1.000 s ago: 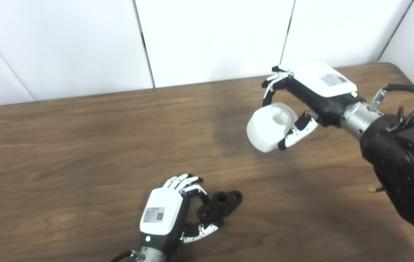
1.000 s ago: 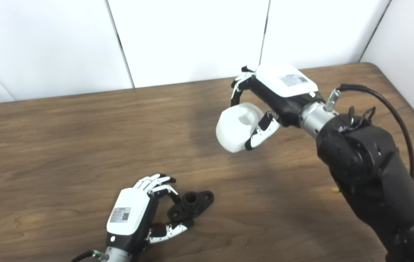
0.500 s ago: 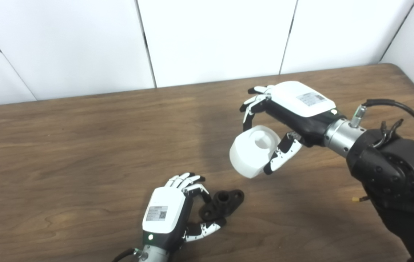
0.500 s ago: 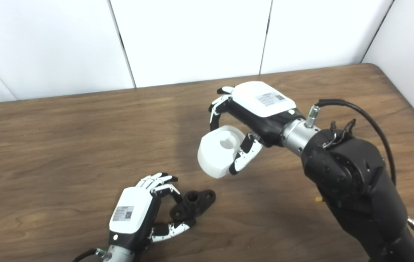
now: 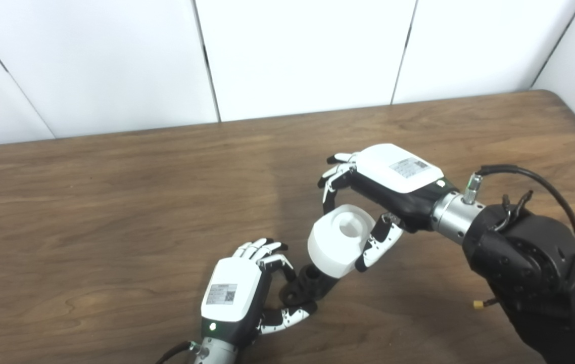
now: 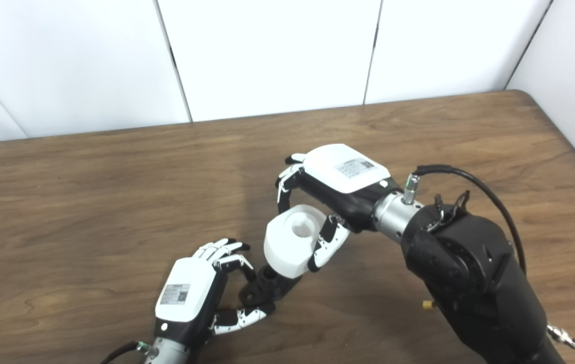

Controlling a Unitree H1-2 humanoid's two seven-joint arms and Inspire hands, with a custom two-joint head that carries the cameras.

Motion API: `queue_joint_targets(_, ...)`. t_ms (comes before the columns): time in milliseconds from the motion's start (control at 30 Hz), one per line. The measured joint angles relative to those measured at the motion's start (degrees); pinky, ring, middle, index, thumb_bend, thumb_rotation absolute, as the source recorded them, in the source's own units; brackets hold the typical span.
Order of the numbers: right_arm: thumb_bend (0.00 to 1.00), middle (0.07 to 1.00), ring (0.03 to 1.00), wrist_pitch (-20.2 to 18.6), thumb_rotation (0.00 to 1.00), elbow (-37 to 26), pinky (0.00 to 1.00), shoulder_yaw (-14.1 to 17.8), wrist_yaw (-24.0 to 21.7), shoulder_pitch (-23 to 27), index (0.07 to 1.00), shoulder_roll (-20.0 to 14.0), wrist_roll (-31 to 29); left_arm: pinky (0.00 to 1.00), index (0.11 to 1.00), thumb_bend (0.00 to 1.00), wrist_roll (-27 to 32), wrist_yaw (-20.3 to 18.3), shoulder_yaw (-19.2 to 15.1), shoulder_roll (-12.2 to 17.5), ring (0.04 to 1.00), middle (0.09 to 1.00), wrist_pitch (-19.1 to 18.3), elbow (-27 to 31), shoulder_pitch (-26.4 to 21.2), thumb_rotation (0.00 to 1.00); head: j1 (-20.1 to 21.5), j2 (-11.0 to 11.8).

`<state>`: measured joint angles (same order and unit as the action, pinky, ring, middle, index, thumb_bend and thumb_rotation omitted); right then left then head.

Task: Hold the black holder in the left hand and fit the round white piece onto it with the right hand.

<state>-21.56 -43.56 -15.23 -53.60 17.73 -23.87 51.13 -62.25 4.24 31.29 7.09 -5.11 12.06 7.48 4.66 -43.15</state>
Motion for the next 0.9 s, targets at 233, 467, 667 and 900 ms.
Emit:
queue_joint_targets(233, 0.52, 0.803, 0.938, 1.85, 0.14, 0.24, 0.9, -1.01, 0.0, -1.19, 0.482, 1.79, -0.07, 0.84, 0.489, 0.52, -0.99, -0.38, 0.16, -0.03, 0.855, 0.793, -0.44, 0.1, -0.17, 0.05, -0.7, -0.53)
queue_joint_targets(467, 0.52, 0.8, 0.941, 1.88, 0.13, 0.24, 0.9, -1.02, -0.62, -1.46, 0.483, 2.1, -0.2, 0.83, 0.489, 0.52, -1.95, -1.19, 0.32, -0.09, 0.842, 0.782, -1.08, 0.56, -0.28, 0.05, -0.88, -1.4)
queue_joint_targets(667, 0.52, 0.802, 0.947, 2.07, 0.13, 0.23, 0.89, -1.03, -0.62, -1.79, 0.483, 3.15, -0.53, 0.83, 0.488, 0.52, -2.43, -1.56, 0.39, -0.23, 0.837, 0.775, -1.21, 0.71, -0.32, 0.05, -1.14, -1.76)
queue_joint_targets(900, 0.52, 0.803, 0.946, 2.96, 0.13, 0.21, 0.89, -0.73, -0.38, -2.3, 0.483, 3.16, -0.98, 0.84, 0.489, 0.52, -3.72, -5.27, 0.71, -2.06, 0.845, 0.781, -4.2, 1.33, -1.74, 0.05, -1.76, -1.93)
